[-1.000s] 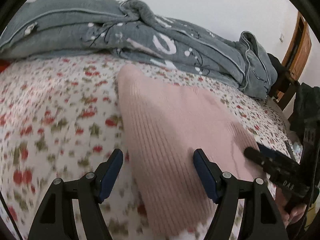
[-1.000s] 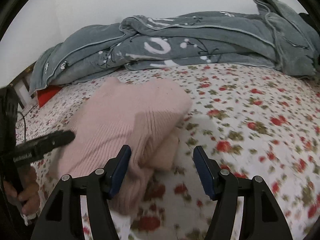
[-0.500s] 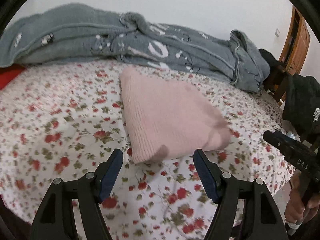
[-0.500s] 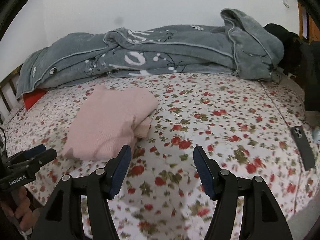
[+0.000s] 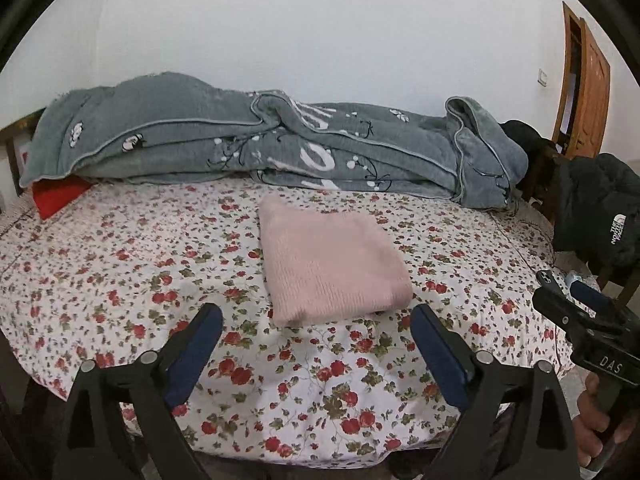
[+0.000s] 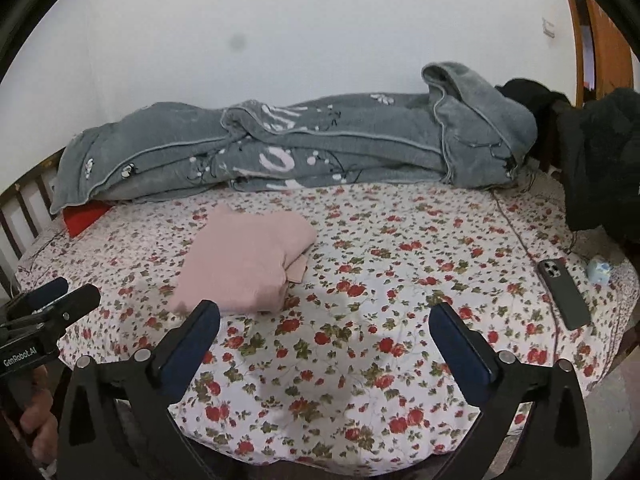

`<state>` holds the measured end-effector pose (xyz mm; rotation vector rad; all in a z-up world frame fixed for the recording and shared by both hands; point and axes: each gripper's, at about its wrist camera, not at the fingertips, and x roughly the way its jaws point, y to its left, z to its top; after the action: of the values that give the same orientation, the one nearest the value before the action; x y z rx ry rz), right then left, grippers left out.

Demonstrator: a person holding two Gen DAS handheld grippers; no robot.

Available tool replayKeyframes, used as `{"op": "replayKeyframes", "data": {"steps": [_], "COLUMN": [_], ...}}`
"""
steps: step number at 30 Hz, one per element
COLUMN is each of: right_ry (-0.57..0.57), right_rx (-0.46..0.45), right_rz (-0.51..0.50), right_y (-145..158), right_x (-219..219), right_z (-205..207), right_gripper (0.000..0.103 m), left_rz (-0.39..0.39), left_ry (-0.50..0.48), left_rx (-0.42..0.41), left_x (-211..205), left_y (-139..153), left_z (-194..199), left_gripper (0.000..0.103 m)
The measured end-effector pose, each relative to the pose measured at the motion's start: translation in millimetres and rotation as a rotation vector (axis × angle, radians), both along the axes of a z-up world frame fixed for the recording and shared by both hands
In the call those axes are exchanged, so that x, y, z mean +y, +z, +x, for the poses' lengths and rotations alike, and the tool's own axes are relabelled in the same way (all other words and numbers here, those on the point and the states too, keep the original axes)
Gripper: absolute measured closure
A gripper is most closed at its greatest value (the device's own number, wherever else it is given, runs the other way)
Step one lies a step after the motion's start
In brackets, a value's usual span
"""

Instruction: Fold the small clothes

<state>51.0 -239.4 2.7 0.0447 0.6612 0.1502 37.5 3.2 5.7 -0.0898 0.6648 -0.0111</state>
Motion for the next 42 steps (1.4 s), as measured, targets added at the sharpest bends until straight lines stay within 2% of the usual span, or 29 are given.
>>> {"op": "replayKeyframes", "data": {"steps": [5,9,16,42], "right_ry": [0.005,0.005,0.011,0.007], "right_rx": [-0.017,-0.025,-0.018,-0.025], "right_rz": [0.006,0.011,0.006,0.009], "right_y": [12.4,14.7,15.9,20.1], "right_x": [-1.9,-4.0,-2.0,-1.7], "right_z": [-18.7,-23.8,-27.2,-33.0], "right_gripper": [0.000,0.000,0.000,0.000], "left_rz": [0.017,0.002,0.011,0.028], "left_ry": [0.011,0.024,0.054,0.045], "left_rx": [-0.010,-0.020,-0.039,-0.063], "left_x": [-5.3,-4.5,-0.2,-3.0], "left_y": [7.6,10.7,15.5,29.1], "left_z": [-14.2,-20.5,-25.3,-31.1], "left_gripper": [0.004,0.004,0.003,0.003]}}
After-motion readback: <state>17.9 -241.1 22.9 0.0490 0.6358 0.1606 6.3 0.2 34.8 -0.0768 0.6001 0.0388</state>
